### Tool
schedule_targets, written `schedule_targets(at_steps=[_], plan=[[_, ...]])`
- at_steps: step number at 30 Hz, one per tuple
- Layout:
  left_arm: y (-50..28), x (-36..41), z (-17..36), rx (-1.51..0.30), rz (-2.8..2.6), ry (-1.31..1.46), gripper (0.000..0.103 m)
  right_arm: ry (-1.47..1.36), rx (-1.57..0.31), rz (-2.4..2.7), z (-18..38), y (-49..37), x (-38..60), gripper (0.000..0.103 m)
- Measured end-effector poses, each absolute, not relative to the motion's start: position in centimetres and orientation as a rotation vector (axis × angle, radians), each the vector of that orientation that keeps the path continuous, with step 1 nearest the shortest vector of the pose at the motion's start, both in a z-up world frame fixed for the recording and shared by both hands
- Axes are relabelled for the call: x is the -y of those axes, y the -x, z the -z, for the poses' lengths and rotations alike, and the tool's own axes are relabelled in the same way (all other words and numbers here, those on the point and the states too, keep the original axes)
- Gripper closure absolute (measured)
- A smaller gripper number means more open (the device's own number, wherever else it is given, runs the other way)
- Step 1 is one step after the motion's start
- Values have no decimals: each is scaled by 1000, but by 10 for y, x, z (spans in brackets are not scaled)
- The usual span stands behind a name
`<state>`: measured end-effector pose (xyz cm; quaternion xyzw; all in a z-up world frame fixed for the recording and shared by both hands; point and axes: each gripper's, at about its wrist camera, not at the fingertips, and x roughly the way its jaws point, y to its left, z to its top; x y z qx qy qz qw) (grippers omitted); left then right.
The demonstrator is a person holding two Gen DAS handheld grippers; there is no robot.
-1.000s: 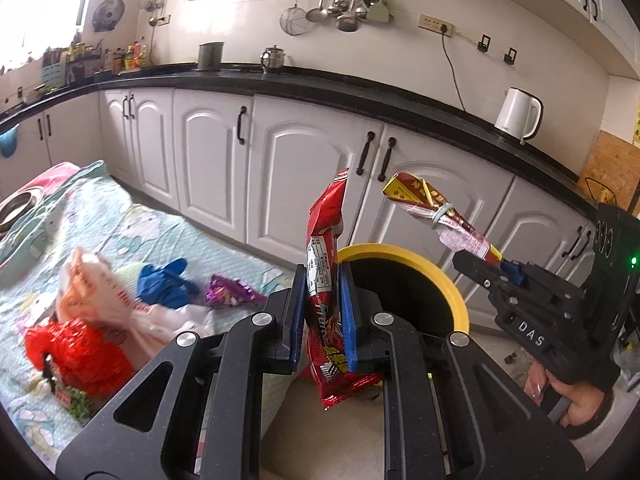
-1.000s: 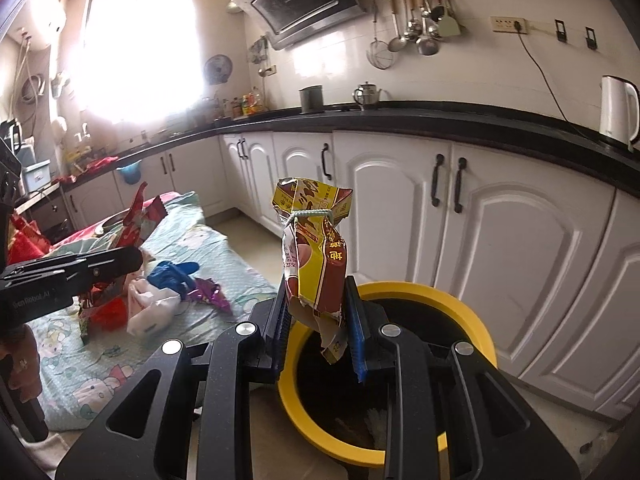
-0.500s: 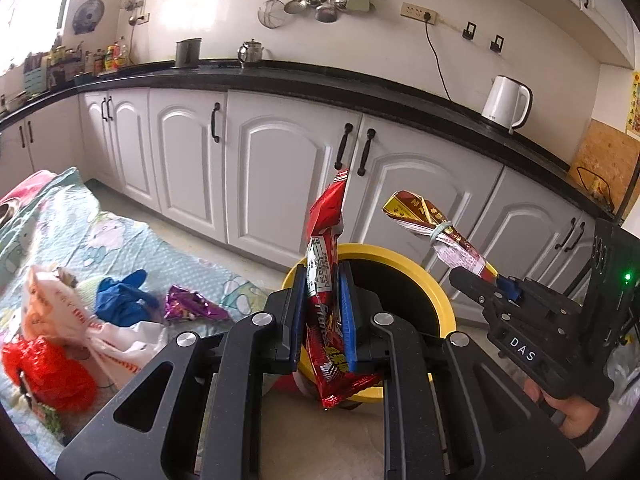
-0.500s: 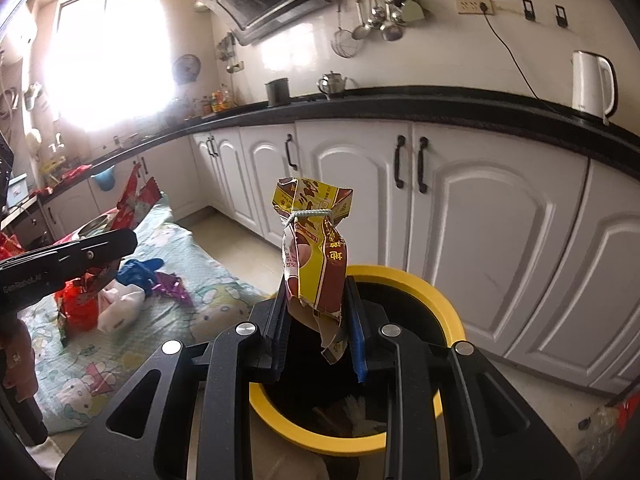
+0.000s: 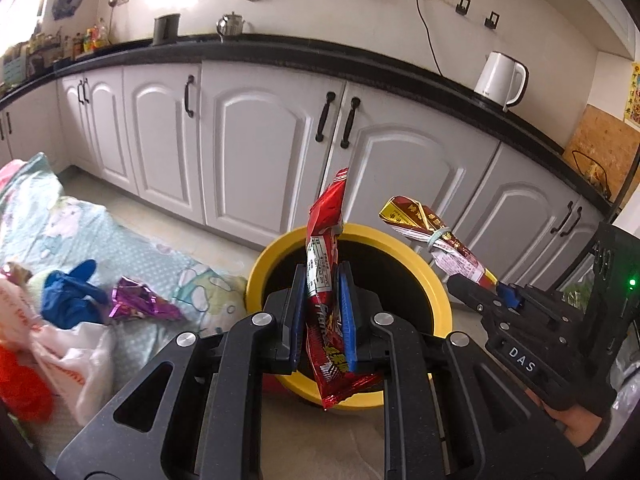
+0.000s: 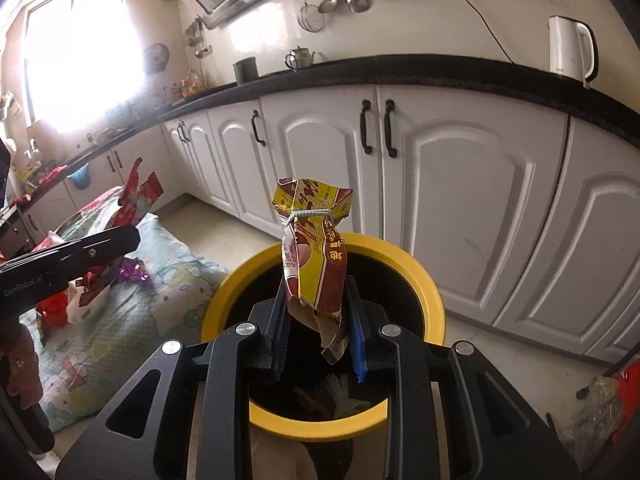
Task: Collect trash
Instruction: 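Carry the red wrapper and yellow box over the bin with both grippers, then open both grippers to drop the wrapper and box into the bin, then move both tools back toward the trash on the blanket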
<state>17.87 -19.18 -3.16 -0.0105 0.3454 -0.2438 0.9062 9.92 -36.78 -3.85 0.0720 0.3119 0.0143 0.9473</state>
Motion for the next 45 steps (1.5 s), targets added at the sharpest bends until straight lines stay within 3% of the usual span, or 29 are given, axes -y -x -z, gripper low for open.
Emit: schedule_targets(at_steps=[24,27,31,36,41,45], plan=[[-227,221,76,-850,523,16,90,-190,-763,22,74,-113,383,78],[-231,221,78,-856,517,22,78,-194,-770,28,76,-114,385,76],[-234,219,78,-856,506,29,57,-202,-761,46,75,-115,386,62],[-231,210,76,-851,476,43,41,-203,-745,66,71,-112,388,51],[-224,195,68,-829,440,76,11,-196,-713,78,65,-108,389,43],[-214,181,59,-804,407,81,11,-194,-676,77,58,-105,387,39]])
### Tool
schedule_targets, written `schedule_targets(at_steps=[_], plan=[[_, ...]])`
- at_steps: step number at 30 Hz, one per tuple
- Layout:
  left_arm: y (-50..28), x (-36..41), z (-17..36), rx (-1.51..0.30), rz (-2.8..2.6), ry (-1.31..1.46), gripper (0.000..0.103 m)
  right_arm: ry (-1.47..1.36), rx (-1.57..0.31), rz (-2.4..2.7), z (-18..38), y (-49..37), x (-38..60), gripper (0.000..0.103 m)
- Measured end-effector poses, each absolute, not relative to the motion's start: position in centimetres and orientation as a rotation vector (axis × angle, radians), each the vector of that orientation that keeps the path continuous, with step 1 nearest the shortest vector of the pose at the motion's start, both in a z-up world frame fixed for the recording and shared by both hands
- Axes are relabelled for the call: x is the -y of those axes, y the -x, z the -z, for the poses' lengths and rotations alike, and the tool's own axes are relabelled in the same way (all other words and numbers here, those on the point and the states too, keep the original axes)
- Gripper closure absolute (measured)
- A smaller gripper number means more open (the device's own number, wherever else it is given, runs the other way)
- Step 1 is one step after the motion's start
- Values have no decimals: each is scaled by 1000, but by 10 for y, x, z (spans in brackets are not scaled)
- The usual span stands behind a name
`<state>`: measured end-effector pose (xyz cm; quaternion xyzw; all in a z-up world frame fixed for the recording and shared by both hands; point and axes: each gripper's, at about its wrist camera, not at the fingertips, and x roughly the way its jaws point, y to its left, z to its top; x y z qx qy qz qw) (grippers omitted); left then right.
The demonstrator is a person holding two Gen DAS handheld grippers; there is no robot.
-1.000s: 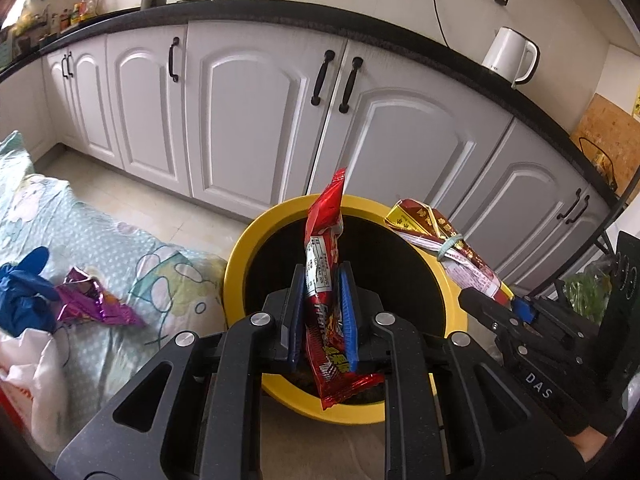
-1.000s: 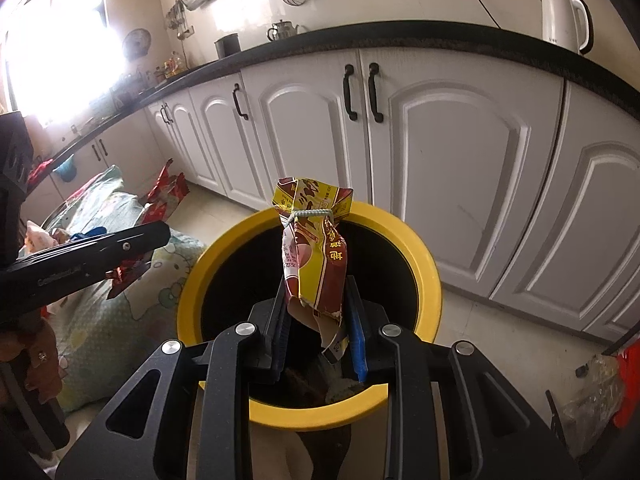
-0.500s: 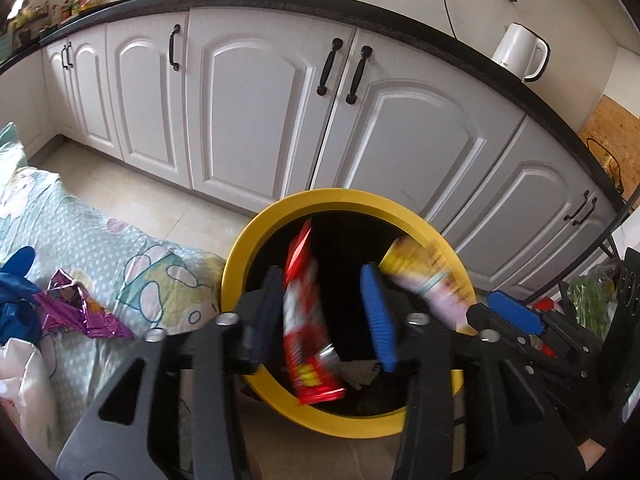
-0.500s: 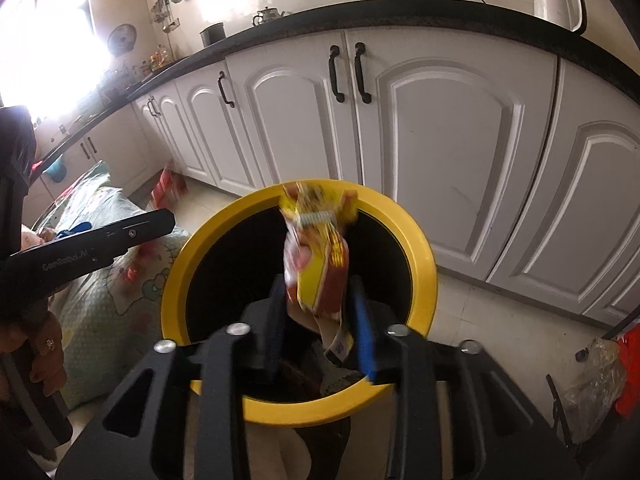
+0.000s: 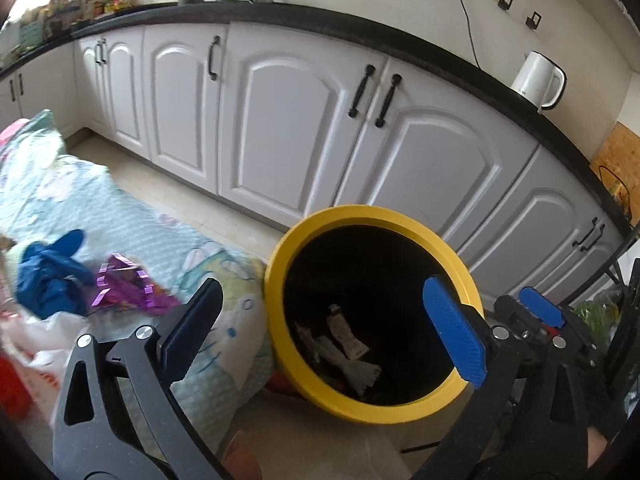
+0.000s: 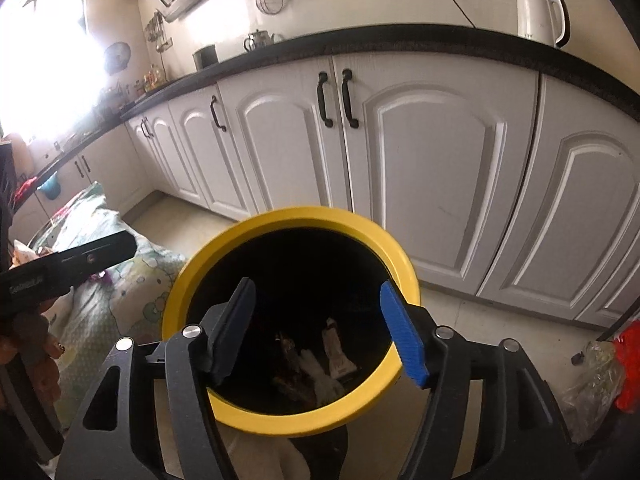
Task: Collect trash
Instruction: 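Move both tools back toward the trash on the blanket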
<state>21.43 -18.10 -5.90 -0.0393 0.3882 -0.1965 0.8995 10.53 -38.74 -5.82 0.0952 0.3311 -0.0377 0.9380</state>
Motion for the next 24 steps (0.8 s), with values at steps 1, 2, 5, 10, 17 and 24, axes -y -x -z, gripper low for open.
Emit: schedule_targets(at_steps=[1,2,5,10,17,24], plan=[[-212,178,57,-799,403,85,11,-193,-671,77,57,-104,387,38],[-209,175,55,-792,398,89,11,-193,-665,75,55,-104,386,37],[-199,165,48,-765,374,81,11,-187,-651,67,50,-102,382,36],[-188,146,38,-732,333,98,11,-178,-619,45,40,-98,375,35],[-172,123,23,-674,276,104,11,-166,-594,13,29,-94,362,35],[-161,104,14,-645,240,112,11,-135,-564,-36,18,-90,343,34]])
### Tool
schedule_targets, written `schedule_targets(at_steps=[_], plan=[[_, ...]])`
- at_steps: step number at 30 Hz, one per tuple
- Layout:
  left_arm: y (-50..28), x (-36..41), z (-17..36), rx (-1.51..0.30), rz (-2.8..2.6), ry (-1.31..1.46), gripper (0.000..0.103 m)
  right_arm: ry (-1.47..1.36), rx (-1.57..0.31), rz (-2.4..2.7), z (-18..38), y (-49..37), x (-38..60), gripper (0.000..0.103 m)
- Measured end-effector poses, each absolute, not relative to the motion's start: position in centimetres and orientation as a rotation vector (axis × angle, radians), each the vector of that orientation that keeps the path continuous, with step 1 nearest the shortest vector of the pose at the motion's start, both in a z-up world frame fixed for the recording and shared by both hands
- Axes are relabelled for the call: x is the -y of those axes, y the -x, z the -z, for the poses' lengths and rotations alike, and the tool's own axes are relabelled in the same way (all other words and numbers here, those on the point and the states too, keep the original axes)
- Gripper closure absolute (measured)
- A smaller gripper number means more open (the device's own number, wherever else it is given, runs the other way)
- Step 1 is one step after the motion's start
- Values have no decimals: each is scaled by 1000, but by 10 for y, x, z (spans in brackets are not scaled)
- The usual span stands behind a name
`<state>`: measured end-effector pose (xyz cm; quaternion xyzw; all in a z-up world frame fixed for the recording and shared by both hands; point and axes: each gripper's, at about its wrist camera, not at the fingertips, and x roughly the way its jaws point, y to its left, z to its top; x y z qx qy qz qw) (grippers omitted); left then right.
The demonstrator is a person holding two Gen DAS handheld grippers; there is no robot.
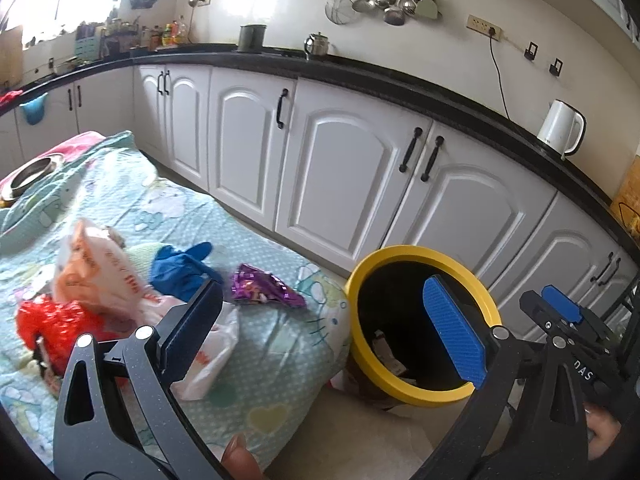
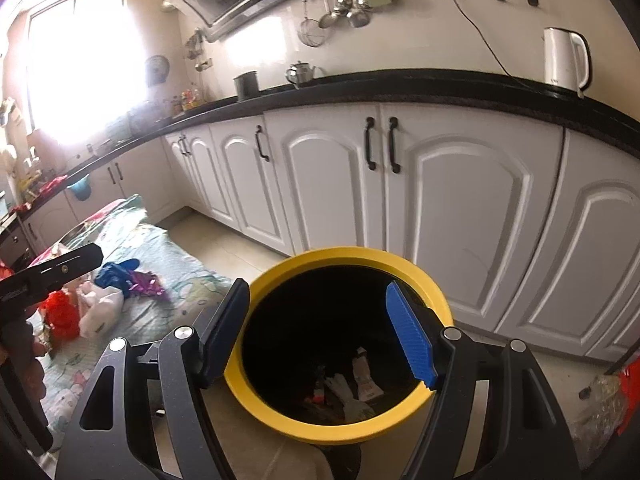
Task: Collect trash
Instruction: 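Move both tools back toward the trash on the blanket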
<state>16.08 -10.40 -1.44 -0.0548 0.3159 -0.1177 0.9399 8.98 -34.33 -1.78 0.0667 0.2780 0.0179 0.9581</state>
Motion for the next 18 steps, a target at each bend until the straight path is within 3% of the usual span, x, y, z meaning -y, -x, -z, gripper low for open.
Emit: schedule_targets(at_steps=[18], plan=[[-130,53,10,-590,125,99,11,-59,-507,-188,-2,-78,287,27]])
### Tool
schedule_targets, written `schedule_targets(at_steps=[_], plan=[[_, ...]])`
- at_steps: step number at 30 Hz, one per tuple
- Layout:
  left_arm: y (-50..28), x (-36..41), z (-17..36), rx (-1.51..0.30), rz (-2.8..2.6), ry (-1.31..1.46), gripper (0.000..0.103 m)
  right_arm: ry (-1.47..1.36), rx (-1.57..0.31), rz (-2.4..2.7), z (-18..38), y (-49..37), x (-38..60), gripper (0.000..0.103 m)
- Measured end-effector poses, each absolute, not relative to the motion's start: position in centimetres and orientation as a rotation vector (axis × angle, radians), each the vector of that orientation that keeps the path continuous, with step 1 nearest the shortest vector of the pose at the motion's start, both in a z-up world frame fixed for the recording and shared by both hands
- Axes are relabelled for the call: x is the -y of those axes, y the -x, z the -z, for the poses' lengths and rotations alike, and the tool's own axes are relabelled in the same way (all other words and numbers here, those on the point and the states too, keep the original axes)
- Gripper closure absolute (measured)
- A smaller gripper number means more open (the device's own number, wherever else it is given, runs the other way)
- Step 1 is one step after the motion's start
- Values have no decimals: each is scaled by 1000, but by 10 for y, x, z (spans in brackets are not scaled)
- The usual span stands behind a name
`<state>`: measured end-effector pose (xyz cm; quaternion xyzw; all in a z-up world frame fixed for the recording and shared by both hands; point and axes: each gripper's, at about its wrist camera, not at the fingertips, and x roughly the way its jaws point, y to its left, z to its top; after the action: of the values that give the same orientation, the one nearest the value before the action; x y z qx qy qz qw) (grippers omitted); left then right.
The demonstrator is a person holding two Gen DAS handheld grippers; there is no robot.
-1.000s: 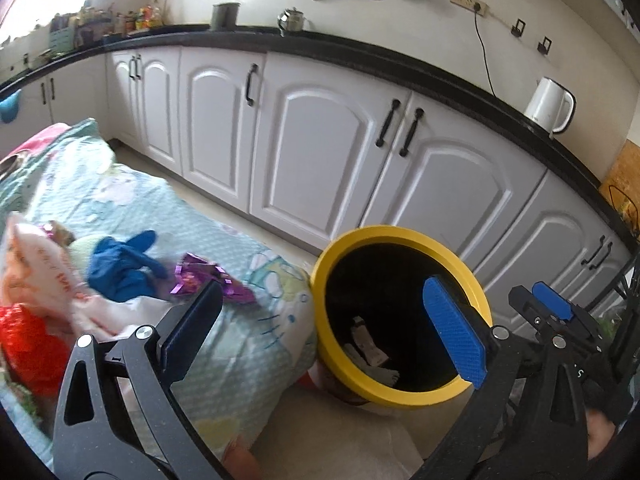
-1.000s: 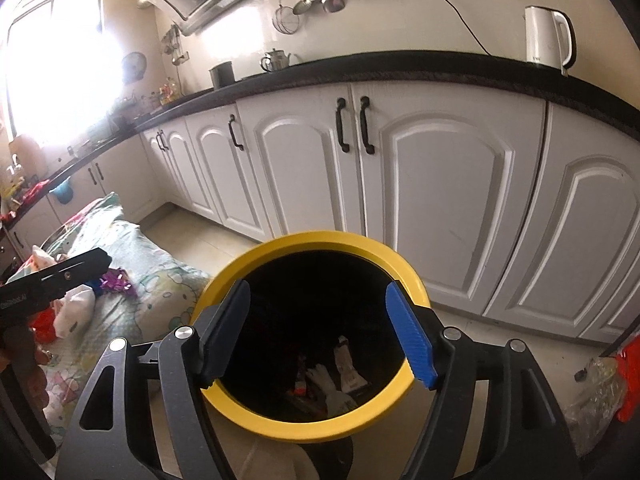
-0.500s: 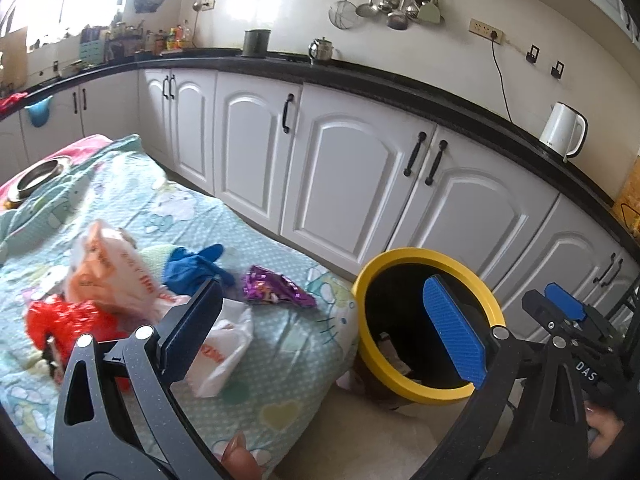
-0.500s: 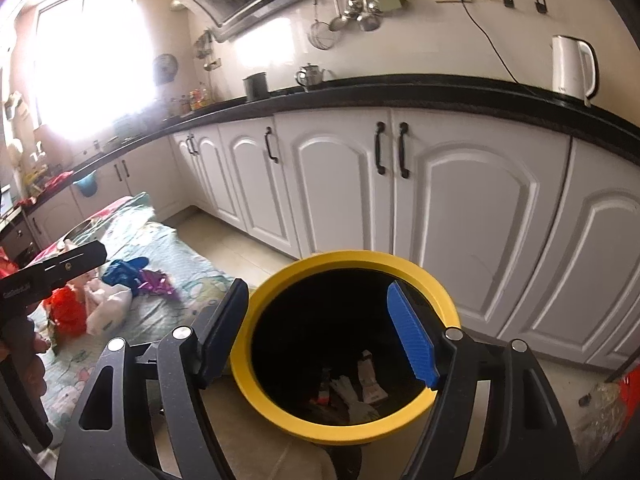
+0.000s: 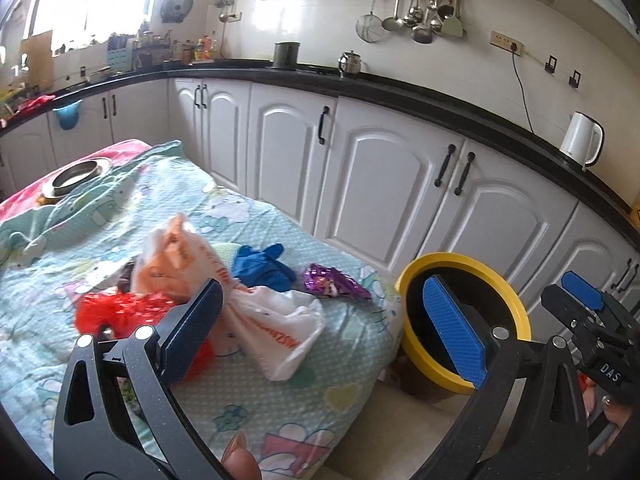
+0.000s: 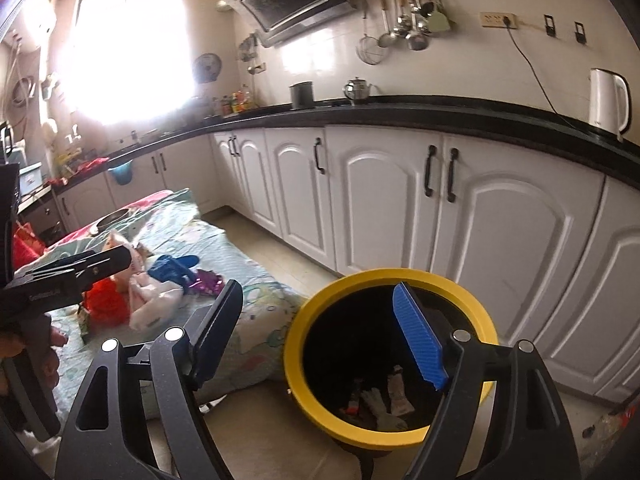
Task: Collect trash
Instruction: 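Move both tools back toward the trash on the blanket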
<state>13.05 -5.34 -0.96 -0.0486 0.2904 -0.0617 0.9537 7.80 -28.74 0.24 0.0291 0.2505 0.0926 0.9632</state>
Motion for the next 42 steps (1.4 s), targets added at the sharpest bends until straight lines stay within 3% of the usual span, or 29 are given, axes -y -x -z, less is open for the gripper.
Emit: schedule_targets(at_steps=[36,42], plan=[[-110,-105,26,-580,-195,312,11,82,-619,-494,10,-119,147,26],[-111,-138,40,-613,-227,394,11,77,-698,-518,27,-145,126,32]])
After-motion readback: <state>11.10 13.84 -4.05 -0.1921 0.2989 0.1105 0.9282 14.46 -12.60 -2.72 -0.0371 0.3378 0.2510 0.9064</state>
